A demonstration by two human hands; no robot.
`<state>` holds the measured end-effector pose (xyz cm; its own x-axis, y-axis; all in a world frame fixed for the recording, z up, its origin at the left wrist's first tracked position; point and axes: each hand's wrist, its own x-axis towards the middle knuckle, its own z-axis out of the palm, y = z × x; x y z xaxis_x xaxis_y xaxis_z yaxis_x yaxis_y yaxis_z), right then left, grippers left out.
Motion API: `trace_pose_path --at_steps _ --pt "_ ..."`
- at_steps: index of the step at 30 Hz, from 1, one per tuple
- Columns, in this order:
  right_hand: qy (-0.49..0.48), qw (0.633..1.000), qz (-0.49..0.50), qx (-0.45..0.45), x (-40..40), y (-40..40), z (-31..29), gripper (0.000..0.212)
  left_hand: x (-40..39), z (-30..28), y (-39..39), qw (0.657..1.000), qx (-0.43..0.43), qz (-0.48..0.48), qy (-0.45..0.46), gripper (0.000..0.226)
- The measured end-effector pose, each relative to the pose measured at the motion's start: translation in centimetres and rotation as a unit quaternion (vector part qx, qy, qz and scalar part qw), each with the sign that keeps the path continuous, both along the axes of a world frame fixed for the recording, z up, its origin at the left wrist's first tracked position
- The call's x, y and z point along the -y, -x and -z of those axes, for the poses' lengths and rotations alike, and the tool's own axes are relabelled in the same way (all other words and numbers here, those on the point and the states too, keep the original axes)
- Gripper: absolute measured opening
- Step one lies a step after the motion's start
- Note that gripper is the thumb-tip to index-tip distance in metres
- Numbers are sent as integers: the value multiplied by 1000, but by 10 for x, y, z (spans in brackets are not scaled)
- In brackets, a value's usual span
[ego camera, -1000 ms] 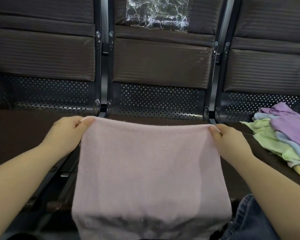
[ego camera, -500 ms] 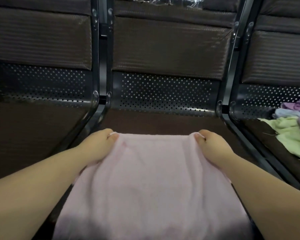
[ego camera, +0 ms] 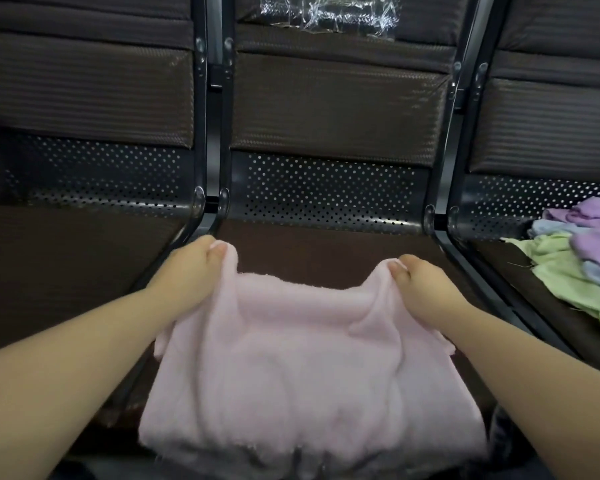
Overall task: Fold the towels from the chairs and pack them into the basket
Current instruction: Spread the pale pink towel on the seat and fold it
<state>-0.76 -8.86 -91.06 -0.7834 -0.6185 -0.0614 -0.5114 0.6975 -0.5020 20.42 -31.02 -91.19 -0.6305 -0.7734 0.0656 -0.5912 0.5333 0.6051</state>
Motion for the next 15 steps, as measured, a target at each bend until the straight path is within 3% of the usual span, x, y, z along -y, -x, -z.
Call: trace_pose_path --at_steps 8,15 --pt "56 998 -20 -30 -34 -33 -39 30 -23 -31 -46 999 -19 15 -35 30" --pt "-49 995 -70 55 -64 -70 -56 31 -57 -30 -90 973 102 84 -191 28"
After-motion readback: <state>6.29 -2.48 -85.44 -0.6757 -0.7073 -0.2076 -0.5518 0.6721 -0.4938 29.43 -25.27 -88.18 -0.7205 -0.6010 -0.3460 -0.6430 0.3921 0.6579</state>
